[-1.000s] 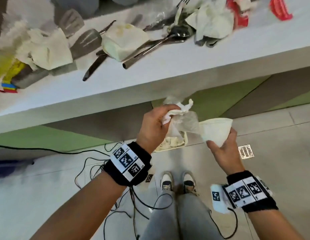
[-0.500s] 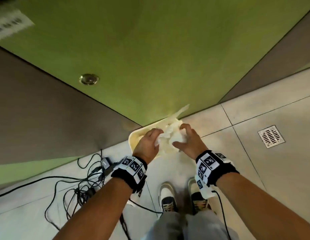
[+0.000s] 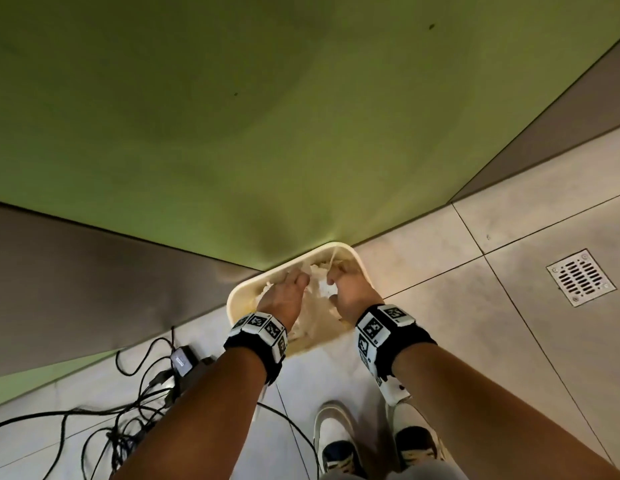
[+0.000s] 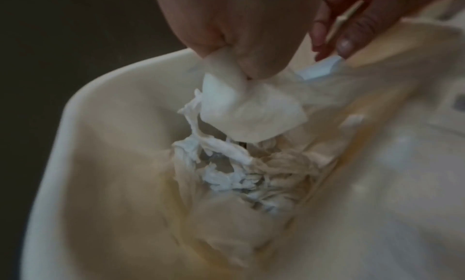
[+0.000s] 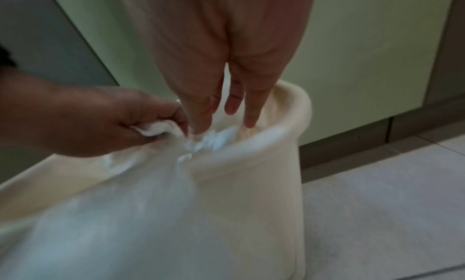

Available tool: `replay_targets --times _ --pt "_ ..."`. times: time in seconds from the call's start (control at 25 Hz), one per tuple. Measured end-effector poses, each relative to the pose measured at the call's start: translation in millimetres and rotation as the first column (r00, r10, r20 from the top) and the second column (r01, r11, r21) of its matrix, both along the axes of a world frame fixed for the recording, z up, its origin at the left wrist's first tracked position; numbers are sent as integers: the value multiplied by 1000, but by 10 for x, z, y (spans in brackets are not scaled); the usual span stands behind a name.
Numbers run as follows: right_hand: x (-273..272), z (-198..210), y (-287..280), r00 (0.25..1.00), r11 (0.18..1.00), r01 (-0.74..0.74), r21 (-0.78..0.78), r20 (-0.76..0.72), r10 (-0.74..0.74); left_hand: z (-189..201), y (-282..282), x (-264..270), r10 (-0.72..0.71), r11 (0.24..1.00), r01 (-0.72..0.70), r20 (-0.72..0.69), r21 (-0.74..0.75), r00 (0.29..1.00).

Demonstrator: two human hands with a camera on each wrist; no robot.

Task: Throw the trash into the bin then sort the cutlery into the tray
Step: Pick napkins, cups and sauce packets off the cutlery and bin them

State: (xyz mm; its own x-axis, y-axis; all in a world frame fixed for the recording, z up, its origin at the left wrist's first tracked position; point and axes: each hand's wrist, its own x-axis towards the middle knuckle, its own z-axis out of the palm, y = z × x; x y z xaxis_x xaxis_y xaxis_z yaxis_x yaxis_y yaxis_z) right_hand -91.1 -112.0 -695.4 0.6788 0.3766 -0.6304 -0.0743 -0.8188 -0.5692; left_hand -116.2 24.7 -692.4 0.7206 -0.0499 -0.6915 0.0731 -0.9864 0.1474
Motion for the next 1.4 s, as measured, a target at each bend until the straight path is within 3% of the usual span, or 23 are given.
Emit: replay_targets --times 0.12,0.16,0.28,0.4,0.48,0.72,0.92,1.0,1.12,1.24,1.4 --pt "-50 -105 19 991 989 -119 -86 56 124 -293 100 4 -241 955 261 -147 141 959" --pt "-86 -117 11 989 988 -124 -93 63 130 -362 156 -31 -236 938 284 -235 197 943" --pt "-189 -46 -57 991 987 -126 -99 35 130 -343 237 -123 -31 962 125 -360 241 932" --pt "-260 131 -198 997 997 -66 -30 39 67 -64 134 -125 138 976 -77 -308 204 941" --pt "-336 370 -330 999 1000 9 -13 45 -9 262 51 -146 177 976 -137 -249 168 952" --pt "-514 1514 -685 997 995 69 -68 24 -67 1626 -196 -198 246 962 -266 -225 -64 943" --pt "-494 3080 -714 986 998 48 37 156 -53 3310 -404 -340 169 936 -197 -117 -291 979" --pt "-440 3702 -724 984 998 32 49 173 -40 3991 -423 -334 211 889 -231 -96 -395 973" --pt "-359 4718 -673 971 995 37 96 231 -59 5129 -349 -272 273 809 -202 48 -552 961" --pt "-298 5489 -582 931 991 27 132 359 -73 6024 -173 -204 359 760 -106 278 -641 891" --pt "-234 6071 -529 866 989 43 139 488 -106 6658 38 -88 444 759 -76 428 -647 787"
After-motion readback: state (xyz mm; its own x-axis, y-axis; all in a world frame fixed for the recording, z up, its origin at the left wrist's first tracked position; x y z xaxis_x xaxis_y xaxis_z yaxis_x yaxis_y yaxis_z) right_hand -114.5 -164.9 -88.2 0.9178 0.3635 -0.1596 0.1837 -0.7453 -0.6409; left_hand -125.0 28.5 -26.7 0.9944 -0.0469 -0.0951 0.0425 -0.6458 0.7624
